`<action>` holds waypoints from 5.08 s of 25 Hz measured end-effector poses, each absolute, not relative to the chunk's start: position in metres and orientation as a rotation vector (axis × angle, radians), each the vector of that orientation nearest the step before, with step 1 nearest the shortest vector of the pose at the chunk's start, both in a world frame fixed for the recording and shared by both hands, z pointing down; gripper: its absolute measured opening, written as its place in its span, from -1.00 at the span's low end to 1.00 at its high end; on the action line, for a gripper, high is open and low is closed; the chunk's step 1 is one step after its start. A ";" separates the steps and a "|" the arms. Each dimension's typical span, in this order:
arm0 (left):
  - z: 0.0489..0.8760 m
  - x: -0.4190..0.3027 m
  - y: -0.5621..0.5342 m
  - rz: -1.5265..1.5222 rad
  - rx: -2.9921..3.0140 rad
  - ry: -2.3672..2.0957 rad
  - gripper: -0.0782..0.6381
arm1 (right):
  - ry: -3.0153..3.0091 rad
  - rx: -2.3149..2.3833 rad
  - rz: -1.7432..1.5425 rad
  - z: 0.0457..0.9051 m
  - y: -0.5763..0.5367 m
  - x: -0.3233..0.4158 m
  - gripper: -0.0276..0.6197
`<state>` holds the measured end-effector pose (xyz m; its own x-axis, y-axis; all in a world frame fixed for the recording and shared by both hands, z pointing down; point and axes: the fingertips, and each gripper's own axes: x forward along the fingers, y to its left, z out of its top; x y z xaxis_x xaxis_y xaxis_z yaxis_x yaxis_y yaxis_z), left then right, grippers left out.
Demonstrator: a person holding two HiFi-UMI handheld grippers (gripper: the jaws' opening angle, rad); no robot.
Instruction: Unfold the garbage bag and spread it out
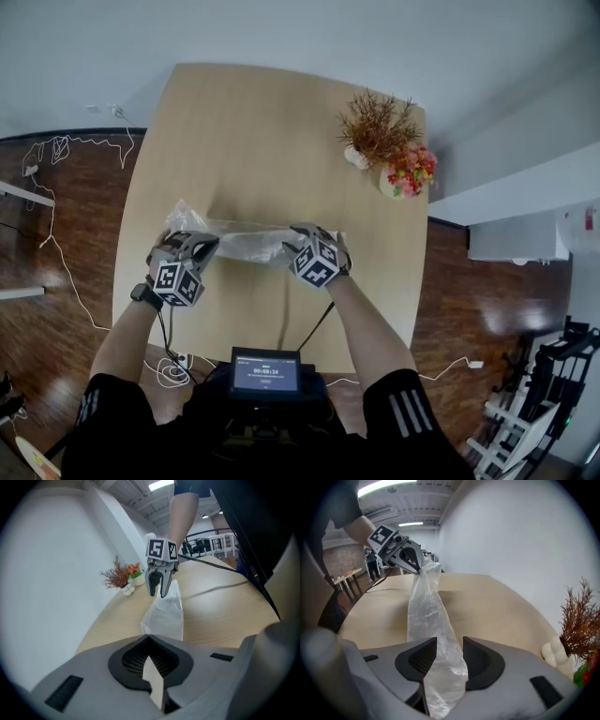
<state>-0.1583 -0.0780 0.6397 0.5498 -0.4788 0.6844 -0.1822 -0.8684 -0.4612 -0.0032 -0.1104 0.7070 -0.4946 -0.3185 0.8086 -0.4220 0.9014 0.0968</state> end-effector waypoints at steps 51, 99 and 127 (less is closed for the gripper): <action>0.689 -0.165 -0.049 -1.666 -2.284 0.143 -0.62 | -2.131 0.598 -0.104 0.658 -0.039 0.021 -0.86; 0.767 -0.133 0.116 -1.693 -2.349 -0.209 -0.78 | -2.068 0.676 0.427 0.714 0.081 0.082 -0.46; 0.767 -0.140 0.089 -1.773 -2.397 -0.125 -0.78 | -1.993 0.651 0.492 0.753 0.010 0.100 -0.41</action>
<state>-0.1403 0.0889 0.7669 0.2949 -0.0266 0.9551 0.1600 -0.9841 -0.0768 0.1004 0.0103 0.7529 -0.4091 -0.2429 0.8796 -0.6241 0.7777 -0.0755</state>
